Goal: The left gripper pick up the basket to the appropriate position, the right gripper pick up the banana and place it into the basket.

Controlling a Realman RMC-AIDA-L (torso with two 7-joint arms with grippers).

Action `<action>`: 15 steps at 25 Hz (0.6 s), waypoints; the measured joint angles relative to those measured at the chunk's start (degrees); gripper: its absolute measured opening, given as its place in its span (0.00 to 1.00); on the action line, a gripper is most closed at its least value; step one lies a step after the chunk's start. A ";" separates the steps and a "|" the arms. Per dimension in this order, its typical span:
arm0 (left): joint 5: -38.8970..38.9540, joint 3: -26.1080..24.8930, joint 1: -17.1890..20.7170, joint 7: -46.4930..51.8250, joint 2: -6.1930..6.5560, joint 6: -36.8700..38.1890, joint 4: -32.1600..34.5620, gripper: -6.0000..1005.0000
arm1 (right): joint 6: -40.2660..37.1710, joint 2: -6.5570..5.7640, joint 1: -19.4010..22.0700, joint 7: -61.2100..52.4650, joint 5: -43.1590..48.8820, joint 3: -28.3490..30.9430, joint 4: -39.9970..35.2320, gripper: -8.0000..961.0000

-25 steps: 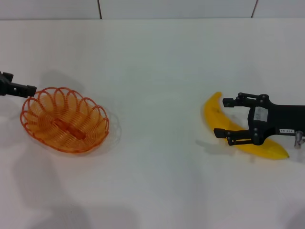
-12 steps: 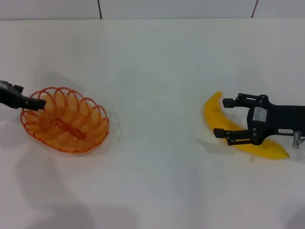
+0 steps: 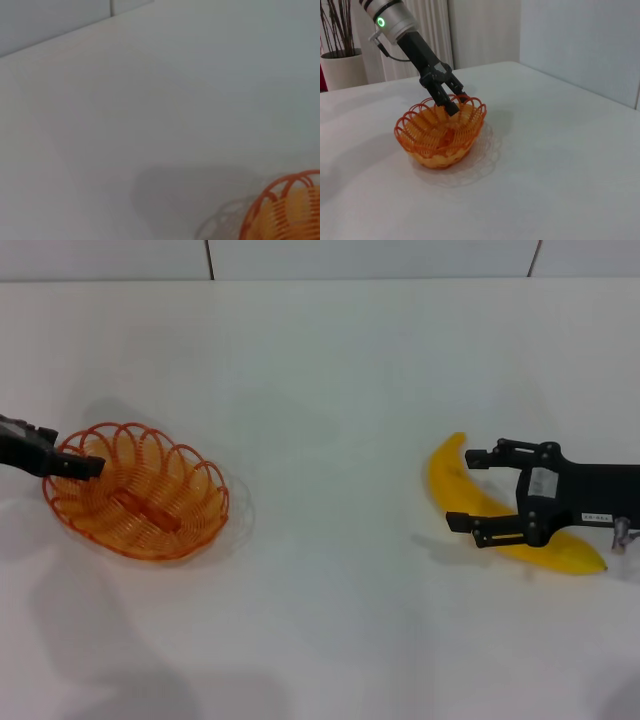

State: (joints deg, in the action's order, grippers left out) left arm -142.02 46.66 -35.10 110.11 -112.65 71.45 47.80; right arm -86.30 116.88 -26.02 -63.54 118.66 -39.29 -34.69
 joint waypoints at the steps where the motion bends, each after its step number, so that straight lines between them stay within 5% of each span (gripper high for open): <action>1: 0.18 -0.07 0.01 -0.16 -0.01 -0.19 -0.12 0.84 | 0.00 0.01 -0.01 0.00 0.00 0.00 0.08 0.94; 15: 1.40 -0.17 0.21 -0.69 -0.04 -0.59 -0.33 0.84 | 0.00 0.01 -0.19 0.00 0.00 0.00 0.16 0.94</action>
State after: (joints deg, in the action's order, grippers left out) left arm -140.62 46.49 -34.89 109.42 -112.68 70.86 47.47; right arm -86.30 116.89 -26.21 -63.55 118.66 -39.29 -34.54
